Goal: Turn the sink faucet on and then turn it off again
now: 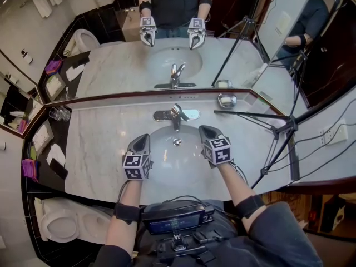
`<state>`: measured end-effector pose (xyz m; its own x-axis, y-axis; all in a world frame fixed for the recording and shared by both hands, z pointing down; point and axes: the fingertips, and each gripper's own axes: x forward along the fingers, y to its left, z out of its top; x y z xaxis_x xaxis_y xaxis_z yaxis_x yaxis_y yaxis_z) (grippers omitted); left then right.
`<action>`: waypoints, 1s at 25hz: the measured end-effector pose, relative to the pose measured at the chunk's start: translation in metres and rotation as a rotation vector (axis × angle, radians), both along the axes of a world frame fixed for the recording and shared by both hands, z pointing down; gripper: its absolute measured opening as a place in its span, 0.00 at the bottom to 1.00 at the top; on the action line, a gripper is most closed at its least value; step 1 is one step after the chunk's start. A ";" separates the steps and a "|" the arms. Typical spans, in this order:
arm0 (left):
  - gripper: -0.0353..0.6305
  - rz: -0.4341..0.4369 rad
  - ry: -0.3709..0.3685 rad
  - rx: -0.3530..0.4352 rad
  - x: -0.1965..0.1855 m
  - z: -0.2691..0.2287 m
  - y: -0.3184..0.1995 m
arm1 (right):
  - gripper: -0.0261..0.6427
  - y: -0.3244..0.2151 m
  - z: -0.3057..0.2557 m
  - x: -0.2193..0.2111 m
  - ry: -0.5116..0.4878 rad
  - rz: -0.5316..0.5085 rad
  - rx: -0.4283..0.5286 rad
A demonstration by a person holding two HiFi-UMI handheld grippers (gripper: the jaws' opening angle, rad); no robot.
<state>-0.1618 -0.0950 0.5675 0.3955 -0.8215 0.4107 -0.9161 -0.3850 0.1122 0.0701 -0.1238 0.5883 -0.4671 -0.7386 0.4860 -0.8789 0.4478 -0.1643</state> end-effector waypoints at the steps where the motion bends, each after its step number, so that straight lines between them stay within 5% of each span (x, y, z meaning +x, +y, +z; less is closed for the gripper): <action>1: 0.05 0.001 0.003 0.002 0.000 -0.001 0.000 | 0.07 0.000 -0.001 0.001 -0.003 0.003 -0.001; 10: 0.05 0.059 -0.044 0.027 0.012 0.000 0.001 | 0.07 0.003 -0.003 0.008 -0.034 0.018 -0.005; 13: 0.08 0.127 -0.130 0.041 0.023 -0.001 -0.003 | 0.07 0.004 0.000 0.009 -0.032 0.022 -0.011; 18: 0.28 0.278 -0.280 0.078 0.051 0.000 -0.018 | 0.07 0.004 0.006 0.009 -0.029 0.023 -0.023; 25: 0.41 0.515 -0.605 0.163 0.092 0.033 -0.038 | 0.07 0.003 0.019 0.014 -0.022 0.032 -0.043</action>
<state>-0.0700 -0.1329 0.6005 0.4882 -0.6646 0.5656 -0.5033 -0.7439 -0.4397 0.0840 -0.1212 0.6070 -0.4542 -0.7322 0.5075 -0.8888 0.4112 -0.2023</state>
